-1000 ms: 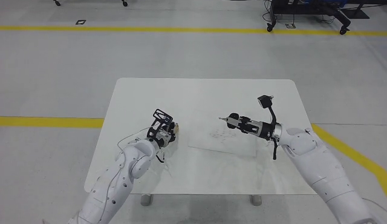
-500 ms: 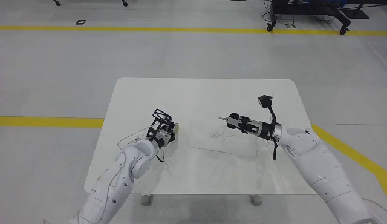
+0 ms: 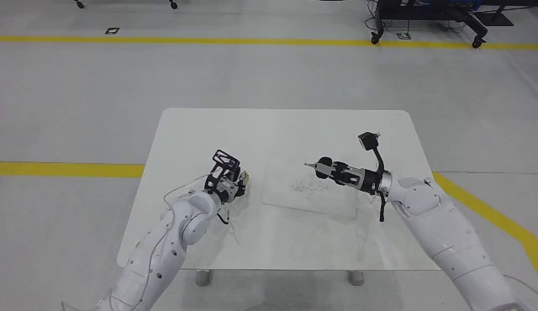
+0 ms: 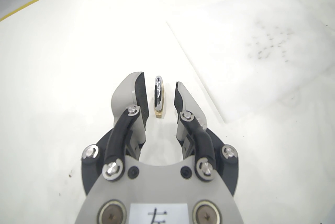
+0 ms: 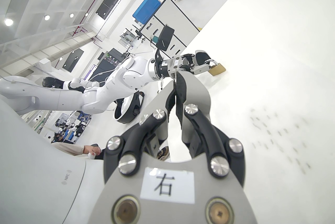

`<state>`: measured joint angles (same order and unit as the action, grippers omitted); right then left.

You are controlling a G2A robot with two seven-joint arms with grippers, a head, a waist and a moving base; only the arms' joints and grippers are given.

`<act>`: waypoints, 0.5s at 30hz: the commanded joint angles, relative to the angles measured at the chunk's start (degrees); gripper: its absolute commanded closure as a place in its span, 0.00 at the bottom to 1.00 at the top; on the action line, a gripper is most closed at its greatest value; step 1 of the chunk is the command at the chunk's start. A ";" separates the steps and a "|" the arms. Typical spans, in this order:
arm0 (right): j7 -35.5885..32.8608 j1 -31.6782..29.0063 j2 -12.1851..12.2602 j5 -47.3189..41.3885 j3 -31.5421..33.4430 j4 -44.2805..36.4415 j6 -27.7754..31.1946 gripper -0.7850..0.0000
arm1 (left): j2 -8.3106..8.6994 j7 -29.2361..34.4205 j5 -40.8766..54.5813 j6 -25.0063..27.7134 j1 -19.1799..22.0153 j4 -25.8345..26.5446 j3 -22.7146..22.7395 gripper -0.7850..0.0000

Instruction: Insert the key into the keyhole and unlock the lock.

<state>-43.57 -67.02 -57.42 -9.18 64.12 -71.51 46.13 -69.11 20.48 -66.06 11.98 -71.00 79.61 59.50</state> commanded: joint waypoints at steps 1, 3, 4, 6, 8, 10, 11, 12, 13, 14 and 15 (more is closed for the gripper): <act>0.00 0.00 0.00 0.00 0.00 0.00 0.00 1.00 | -0.12 0.18 0.13 0.06 0.33 -0.43 -0.20 0.74; 0.00 0.00 0.00 0.00 0.00 0.00 0.00 1.00 | -0.21 0.23 0.10 -0.09 0.57 -0.73 -0.32 0.79; 0.00 0.00 0.00 0.00 0.00 0.00 0.00 1.00 | -0.27 0.19 0.01 -0.21 0.68 -0.86 -0.40 0.82; 0.00 0.00 0.00 0.00 0.00 0.00 0.00 1.00 | -0.35 0.08 -0.15 -0.42 0.80 -1.04 -0.52 1.00; 0.00 0.00 0.00 0.00 0.00 0.00 0.00 1.00 | -0.40 0.25 -0.24 -0.52 0.94 -1.31 -0.48 1.00; 0.00 0.00 0.00 0.00 0.00 0.00 0.00 1.00 | -0.42 0.57 0.04 -0.58 1.04 -1.62 -0.22 1.00; 0.00 0.00 0.00 0.00 0.00 0.00 0.00 1.00 | -0.42 0.63 0.34 -0.59 1.05 -1.68 -0.02 1.00; 0.00 0.00 0.00 0.00 0.00 0.00 0.00 1.00 | -0.43 0.54 0.86 -0.63 1.02 -1.69 0.29 1.00; 0.00 0.00 0.00 0.00 0.00 0.00 0.00 1.00 | -0.42 0.36 1.28 -0.60 0.98 -1.64 0.58 1.00; 0.00 0.00 0.00 0.00 0.00 0.00 0.00 1.00 | -0.43 -0.02 1.96 -0.52 0.84 -1.57 0.89 1.00; 0.00 0.00 0.00 0.00 0.00 0.00 0.00 1.00 | -0.44 -0.32 2.82 -0.06 0.70 -1.47 1.12 1.00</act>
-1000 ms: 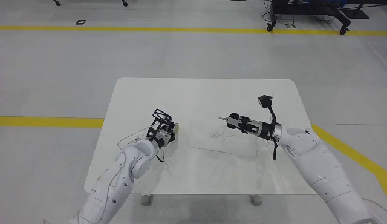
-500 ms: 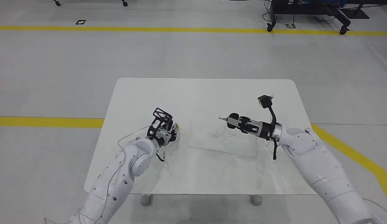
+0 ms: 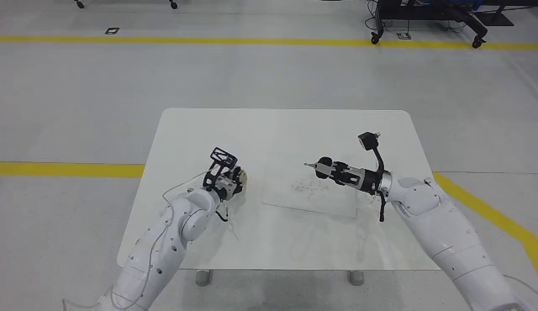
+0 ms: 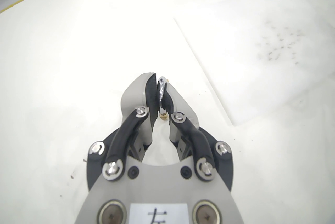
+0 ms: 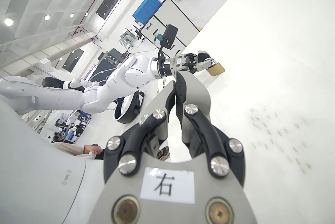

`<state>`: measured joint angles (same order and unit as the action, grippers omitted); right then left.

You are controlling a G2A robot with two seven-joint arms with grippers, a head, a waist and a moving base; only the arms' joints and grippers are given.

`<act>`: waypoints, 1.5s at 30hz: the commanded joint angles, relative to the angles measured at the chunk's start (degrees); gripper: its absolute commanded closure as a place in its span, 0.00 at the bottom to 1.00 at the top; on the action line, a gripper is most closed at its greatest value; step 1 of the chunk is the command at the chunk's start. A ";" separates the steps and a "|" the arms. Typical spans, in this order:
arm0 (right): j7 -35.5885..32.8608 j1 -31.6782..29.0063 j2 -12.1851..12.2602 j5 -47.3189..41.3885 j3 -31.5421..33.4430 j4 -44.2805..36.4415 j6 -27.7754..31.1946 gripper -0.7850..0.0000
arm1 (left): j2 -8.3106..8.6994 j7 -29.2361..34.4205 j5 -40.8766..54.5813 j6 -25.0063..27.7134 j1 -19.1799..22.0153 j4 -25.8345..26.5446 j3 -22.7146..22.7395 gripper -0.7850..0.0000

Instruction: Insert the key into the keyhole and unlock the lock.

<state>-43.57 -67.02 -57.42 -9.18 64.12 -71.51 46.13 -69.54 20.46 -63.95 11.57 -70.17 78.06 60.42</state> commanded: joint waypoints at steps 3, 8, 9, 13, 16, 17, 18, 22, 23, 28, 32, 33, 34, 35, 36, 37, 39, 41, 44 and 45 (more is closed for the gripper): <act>0.00 0.00 0.00 0.00 0.00 0.00 0.00 1.00 | -0.02 -1.86 4.82 2.55 -0.64 0.57 1.36 1.00; 0.00 0.00 0.00 0.00 0.00 0.00 0.00 1.00 | 0.25 -6.99 11.36 6.56 -1.92 1.72 4.84 1.00; 0.00 0.00 0.00 0.00 0.00 0.00 0.00 1.00 | 0.25 -6.99 11.36 6.56 -1.92 1.72 4.84 1.00; 0.00 0.00 0.00 0.00 0.00 0.00 0.00 1.00 | 0.25 -6.99 11.36 6.56 -1.92 1.72 4.84 1.00; 0.00 0.00 0.00 0.00 0.00 0.00 0.00 1.00 | 0.25 -6.99 11.36 6.56 -1.92 1.72 4.84 1.00; 0.00 0.00 0.00 0.00 0.00 0.00 0.00 1.00 | 0.25 -6.99 11.36 6.56 -1.92 1.72 4.84 1.00; 0.00 0.00 0.00 0.00 0.00 0.00 0.00 1.00 | 0.25 -6.99 11.36 6.56 -1.92 1.72 4.84 1.00; 1.67 -0.56 -0.78 -2.13 -2.42 -1.87 -1.62 1.00 | -0.13 -1.73 32.57 18.28 -1.77 -0.19 5.52 1.00; 1.86 -0.13 -1.15 -2.99 -3.48 -1.61 -1.73 1.00 | -0.19 0.77 38.26 21.26 -0.95 -1.41 5.65 1.00; 5.16 3.18 -3.70 -5.69 -9.47 1.32 -0.48 1.00 | -1.08 13.20 63.43 28.89 4.43 -8.92 3.11 1.00; 7.68 5.53 -5.31 -8.10 -11.86 4.38 2.62 1.00 | -2.10 21.63 77.68 30.58 8.85 -14.27 0.21 1.00; 8.40 5.84 -5.64 -9.10 -12.17 4.97 3.52 1.00 | -2.34 23.37 79.73 30.79 9.88 -15.47 -0.50 1.00; 8.86 6.06 -5.94 -10.39 -12.45 5.42 4.51 1.00 | -2.60 24.98 81.30 30.73 10.93 -16.60 -1.26 1.00; 9.00 6.36 -6.19 -11.47 -12.64 5.88 5.47 1.00 | -2.87 26.24 82.64 30.52 11.91 -17.68 -1.99 1.00; 9.06 6.62 -6.40 -12.23 -12.79 6.49 6.35 1.00 | -3.17 27.36 84.04 30.18 12.78 -18.71 -2.75 1.00; 9.24 6.85 -6.61 -12.95 -12.93 6.95 7.22 1.00 | -3.49 28.30 85.27 29.69 13.66 -19.82 -3.52 1.00; 9.45 7.04 -7.08 -15.03 -13.42 7.67 8.82 1.00 | -4.18 29.76 88.17 29.00 15.16 -22.02 -4.84 1.00; 9.39 7.51 -7.50 -16.32 -13.82 8.93 9.77 1.00 | -4.87 31.23 91.38 28.79 16.35 -24.09 -5.93 1.00; 8.60 8.14 -8.30 -18.89 -15.10 10.37 10.31 1.00 | -5.81 33.20 95.31 28.71 17.78 -27.32 -7.15 1.00; 8.00 8.39 -8.53 -19.56 -15.51 10.84 10.53 1.00 | -6.09 33.68 96.46 28.57 18.17 -28.32 -7.46 1.00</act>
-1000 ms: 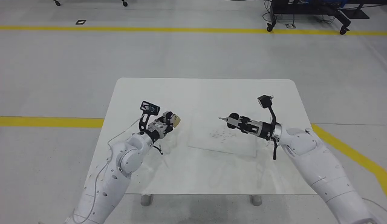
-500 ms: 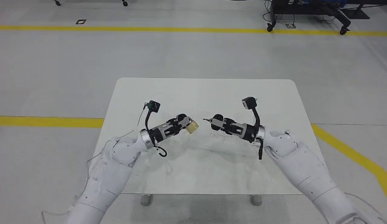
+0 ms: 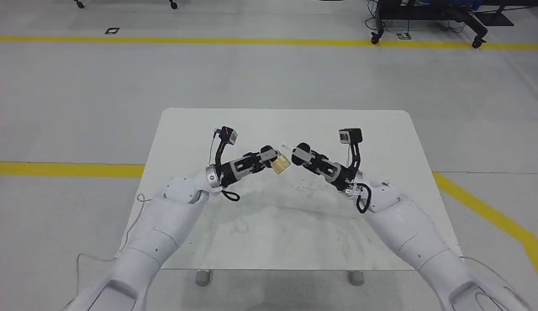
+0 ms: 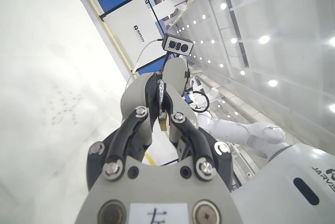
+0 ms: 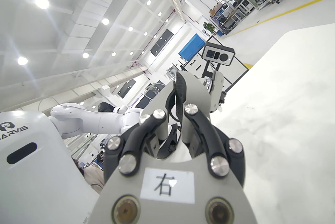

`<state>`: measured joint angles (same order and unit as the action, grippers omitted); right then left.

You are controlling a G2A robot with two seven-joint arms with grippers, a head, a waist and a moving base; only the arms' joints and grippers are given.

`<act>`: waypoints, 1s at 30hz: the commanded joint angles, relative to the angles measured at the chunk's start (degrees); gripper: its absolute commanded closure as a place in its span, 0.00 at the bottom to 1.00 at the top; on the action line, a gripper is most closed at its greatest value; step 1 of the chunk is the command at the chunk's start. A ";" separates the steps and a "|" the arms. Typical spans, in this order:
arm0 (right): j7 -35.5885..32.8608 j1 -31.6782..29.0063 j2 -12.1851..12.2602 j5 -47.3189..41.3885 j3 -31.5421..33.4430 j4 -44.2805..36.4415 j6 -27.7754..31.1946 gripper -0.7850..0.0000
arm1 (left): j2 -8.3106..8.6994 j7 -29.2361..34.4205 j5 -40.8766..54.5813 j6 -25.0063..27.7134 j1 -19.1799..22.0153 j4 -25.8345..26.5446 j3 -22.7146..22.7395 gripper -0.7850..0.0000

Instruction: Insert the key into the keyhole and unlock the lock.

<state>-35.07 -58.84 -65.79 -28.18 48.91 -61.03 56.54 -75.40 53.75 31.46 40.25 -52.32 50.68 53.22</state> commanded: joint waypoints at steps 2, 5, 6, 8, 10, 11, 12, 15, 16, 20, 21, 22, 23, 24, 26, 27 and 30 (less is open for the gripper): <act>-1.78 0.78 -0.56 -1.60 -0.96 1.21 0.41 1.00 | -0.77 0.99 3.49 -1.00 0.99 -2.83 -0.65 1.00; -3.47 1.49 -1.10 -2.43 -1.85 2.19 0.56 1.00 | -1.37 2.50 5.94 -1.61 1.91 -5.22 -0.98 1.00; -4.02 1.68 -1.26 -2.56 -2.14 2.44 0.59 1.00 | -1.53 2.73 6.25 -1.88 2.25 -5.92 -1.06 1.00; -4.76 1.97 -1.58 -2.82 -2.55 2.86 0.88 1.00 | -1.85 2.91 7.00 -2.36 2.74 -7.02 -1.17 1.00; -5.75 2.02 -1.85 -3.51 -2.99 2.95 1.17 1.00 | -2.16 3.75 8.23 -2.15 3.00 -7.78 -1.15 1.00; -6.29 2.00 -1.95 -3.95 -3.13 2.93 1.43 1.00 | -2.29 4.11 8.68 -2.08 3.18 -8.22 -1.13 1.00; -6.93 2.00 -2.02 -4.31 -3.19 2.86 1.47 1.00 | -2.42 4.58 9.00 -1.97 3.36 -8.59 -1.15 1.00; -8.03 1.70 -2.03 -5.76 -2.45 2.79 1.47 1.00 | -2.78 5.92 9.35 -1.51 3.99 -9.56 -1.29 1.00; -8.11 1.57 -1.97 -6.14 -1.88 2.91 1.47 1.00 | -2.88 6.32 9.28 -1.20 4.17 -9.86 -1.34 1.00; -6.98 1.22 -1.64 -6.21 1.32 3.82 1.47 1.00 | -3.21 7.44 10.13 -0.71 4.24 -10.75 -1.17 1.00; -6.02 1.26 -1.60 -5.73 2.29 4.02 1.47 1.00 | -3.29 8.13 10.93 -1.07 4.13 -10.82 -1.07 1.00; -5.21 1.22 -1.62 -5.33 3.05 4.01 1.47 1.00 | -3.36 9.00 11.67 -1.57 4.06 -11.01 -0.97 1.00; -4.44 1.14 -1.68 -4.95 3.60 4.39 1.47 1.00 | -3.42 9.89 12.40 -2.09 4.04 -11.20 -0.86 1.00; -3.77 1.25 -1.82 -4.57 3.85 4.76 1.47 1.00 | -3.50 10.88 13.23 -2.70 4.04 -11.39 -0.75 1.00; -3.43 1.49 -2.22 -4.13 3.64 4.91 1.47 1.00 | -3.65 12.07 13.87 -2.96 4.19 -12.14 -0.62 1.00; -3.67 1.58 -2.48 -3.88 3.19 4.90 1.47 1.00 | -3.74 12.20 13.91 -2.81 4.30 -12.57 -0.60 1.00; -4.58 2.07 -3.34 -3.56 1.40 5.72 1.47 1.00 | -4.12 12.85 14.82 -2.96 4.43 -13.16 -0.57 1.00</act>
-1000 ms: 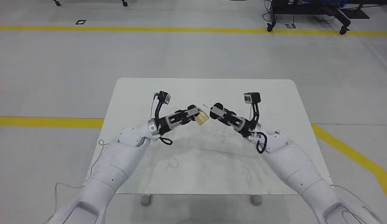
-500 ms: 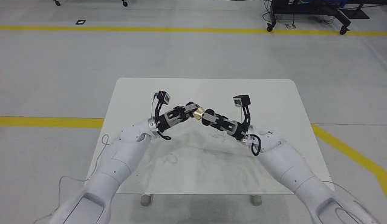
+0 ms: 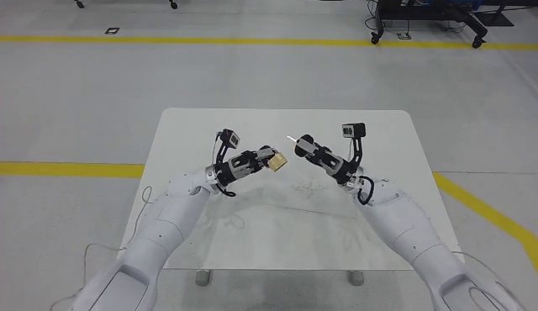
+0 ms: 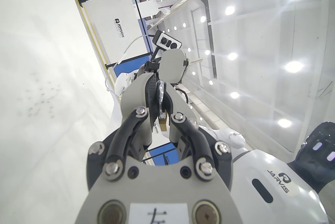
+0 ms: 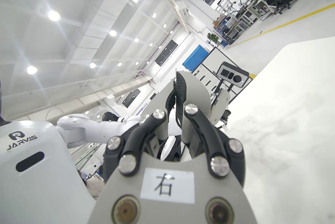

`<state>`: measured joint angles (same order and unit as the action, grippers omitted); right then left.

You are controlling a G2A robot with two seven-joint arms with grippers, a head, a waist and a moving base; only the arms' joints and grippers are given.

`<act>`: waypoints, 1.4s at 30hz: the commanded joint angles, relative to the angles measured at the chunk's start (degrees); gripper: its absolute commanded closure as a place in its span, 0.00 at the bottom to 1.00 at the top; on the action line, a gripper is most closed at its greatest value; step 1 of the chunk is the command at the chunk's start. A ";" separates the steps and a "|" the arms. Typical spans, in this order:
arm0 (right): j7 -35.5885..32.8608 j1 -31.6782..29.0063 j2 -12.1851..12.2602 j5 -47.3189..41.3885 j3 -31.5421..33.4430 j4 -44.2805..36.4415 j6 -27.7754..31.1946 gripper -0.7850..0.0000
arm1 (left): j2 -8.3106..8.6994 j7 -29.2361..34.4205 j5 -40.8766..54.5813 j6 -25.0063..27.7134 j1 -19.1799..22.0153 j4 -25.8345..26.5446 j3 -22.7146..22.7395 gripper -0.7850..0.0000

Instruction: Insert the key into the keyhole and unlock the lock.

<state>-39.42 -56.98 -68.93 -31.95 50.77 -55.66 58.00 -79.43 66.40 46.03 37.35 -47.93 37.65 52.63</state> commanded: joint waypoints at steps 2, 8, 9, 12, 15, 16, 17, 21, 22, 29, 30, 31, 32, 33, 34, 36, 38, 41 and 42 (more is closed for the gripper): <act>-0.24 0.48 -0.79 0.39 -1.48 0.94 0.00 1.00 | -0.30 0.63 0.71 -0.10 0.19 -0.48 0.09 1.00; -2.46 0.64 -1.89 -0.53 -3.05 1.68 0.00 1.00 | -0.75 1.35 1.84 -0.82 0.83 -1.73 0.62 1.00; -2.89 0.54 -1.97 -0.66 -3.07 1.55 0.00 1.00 | -0.80 1.44 1.95 -0.92 0.96 -1.93 0.75 1.00; -3.96 0.04 -1.95 -1.56 -2.11 0.99 0.00 1.00 | -0.93 1.53 1.97 -1.00 1.26 -2.47 1.10 1.00; -5.59 -0.77 -1.59 -3.39 -0.28 -0.64 0.00 1.00 | -0.91 1.61 1.76 -1.08 1.41 -2.93 1.50 1.00; -6.77 -1.17 -1.31 -4.12 0.69 -1.39 0.00 1.00 | -0.82 1.64 1.52 -1.11 1.47 -3.11 1.73 1.00; -6.86 -1.30 -1.20 -4.22 1.02 -1.62 0.00 1.00 | -0.61 1.34 0.67 -0.81 1.63 -3.45 2.03 1.00; -6.86 -1.30 -1.20 -4.22 1.02 -1.62 0.00 1.00 | 0.88 -3.51 -9.25 4.04 2.11 -3.12 2.43 1.00; -6.86 -1.30 -1.20 -4.22 1.02 -1.62 0.00 1.00 | 1.20 -4.05 -10.28 4.58 1.63 -2.14 2.65 1.00; -4.60 -1.59 -1.25 -2.79 1.36 -1.96 -1.45 1.00 | 3.14 -0.29 -8.30 0.83 -2.71 5.82 4.67 1.00; -3.27 -1.77 -1.33 -1.71 1.49 -2.37 -1.65 1.00 | 3.30 0.70 -7.65 -0.16 -3.28 6.86 4.66 1.00; -2.10 -1.97 -1.42 -0.61 1.52 -2.72 -1.70 1.00 | 3.44 1.51 -7.02 -0.97 -3.67 7.56 4.72 1.00; -1.24 -2.13 -1.53 0.49 1.45 -3.05 -1.81 1.00 | 3.56 1.93 -6.64 -1.39 -3.97 7.91 4.78 1.00; -0.47 -2.25 -1.64 1.46 1.38 -3.30 -1.88 1.00 | 3.64 2.19 -6.34 -1.65 -4.16 8.15 4.80 1.00; 0.17 -2.33 -1.75 2.44 1.25 -3.44 -1.97 1.00 | 3.68 2.44 -6.02 -1.90 -4.30 8.38 4.75 1.00; 1.31 -2.37 -1.99 4.49 0.92 -3.41 -2.49 1.00 | 3.69 2.95 -5.10 -2.41 -4.48 8.84 4.63 1.00; 2.54 -2.41 -2.25 5.91 0.67 -3.22 -2.74 1.00 | 3.70 3.22 -4.46 -2.68 -4.51 9.23 4.53 1.00; 3.76 -2.53 -2.58 6.95 0.43 -3.05 -2.83 1.00 | 3.72 3.50 -3.51 -2.96 -4.44 9.31 4.52 1.00; 3.87 -2.61 -2.67 7.12 0.32 -3.08 -2.81 1.00 | 3.72 3.63 -3.26 -3.09 -4.37 9.28 4.51 1.00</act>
<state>-35.61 -59.53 -71.54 -24.91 51.16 -58.71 55.16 -75.70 69.93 42.52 34.37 -52.35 46.97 57.14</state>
